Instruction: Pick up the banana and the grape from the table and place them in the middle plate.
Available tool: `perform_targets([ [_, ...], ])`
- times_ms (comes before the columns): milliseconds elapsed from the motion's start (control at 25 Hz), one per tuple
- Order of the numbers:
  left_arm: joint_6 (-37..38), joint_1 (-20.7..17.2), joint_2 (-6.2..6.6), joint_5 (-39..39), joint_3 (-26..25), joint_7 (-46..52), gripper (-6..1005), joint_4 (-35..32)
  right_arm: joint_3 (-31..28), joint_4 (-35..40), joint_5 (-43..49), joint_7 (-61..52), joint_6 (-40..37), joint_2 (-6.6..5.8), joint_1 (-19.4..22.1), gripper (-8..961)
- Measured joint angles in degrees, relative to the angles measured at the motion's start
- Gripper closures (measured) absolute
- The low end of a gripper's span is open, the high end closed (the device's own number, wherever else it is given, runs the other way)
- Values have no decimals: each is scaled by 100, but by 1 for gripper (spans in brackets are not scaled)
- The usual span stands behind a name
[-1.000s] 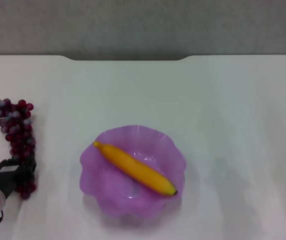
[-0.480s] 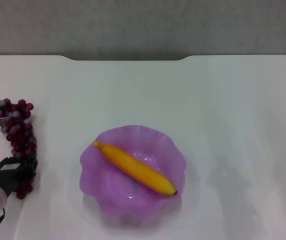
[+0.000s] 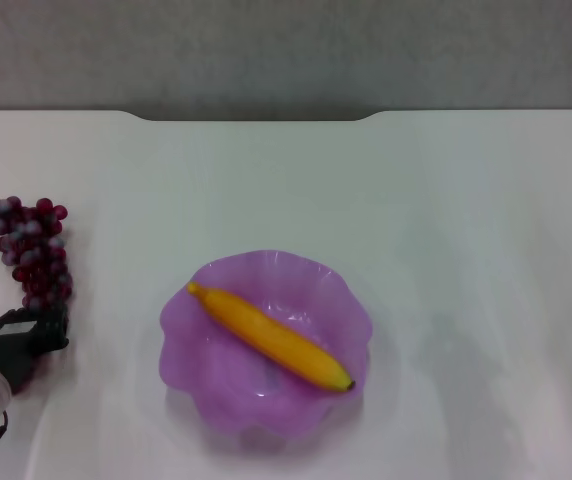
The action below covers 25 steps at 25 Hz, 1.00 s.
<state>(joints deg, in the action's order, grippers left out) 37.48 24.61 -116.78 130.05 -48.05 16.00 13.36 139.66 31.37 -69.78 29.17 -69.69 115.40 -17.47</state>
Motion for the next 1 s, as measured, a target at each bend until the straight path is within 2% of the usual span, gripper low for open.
perform_targets([
  [80, 1, 1, 3, -7, -3, 0, 720, 0, 0, 0, 0, 0, 0, -1, -1, 955],
  [560, 374, -17, 11, -31, -7, 90, 757, 0, 0, -36, 0, 0, 0, -9, 10, 954],
  [840, 1212, -67, 43, 12, 24, 669, 759, -36, 0, -58, 0, 0, 0, -8, 29, 954],
  [1000, 1944, -179, 121, 310, 33, 1192, 758, -55, 0, -76, 0, 0, 0, -8, 41, 954],
])
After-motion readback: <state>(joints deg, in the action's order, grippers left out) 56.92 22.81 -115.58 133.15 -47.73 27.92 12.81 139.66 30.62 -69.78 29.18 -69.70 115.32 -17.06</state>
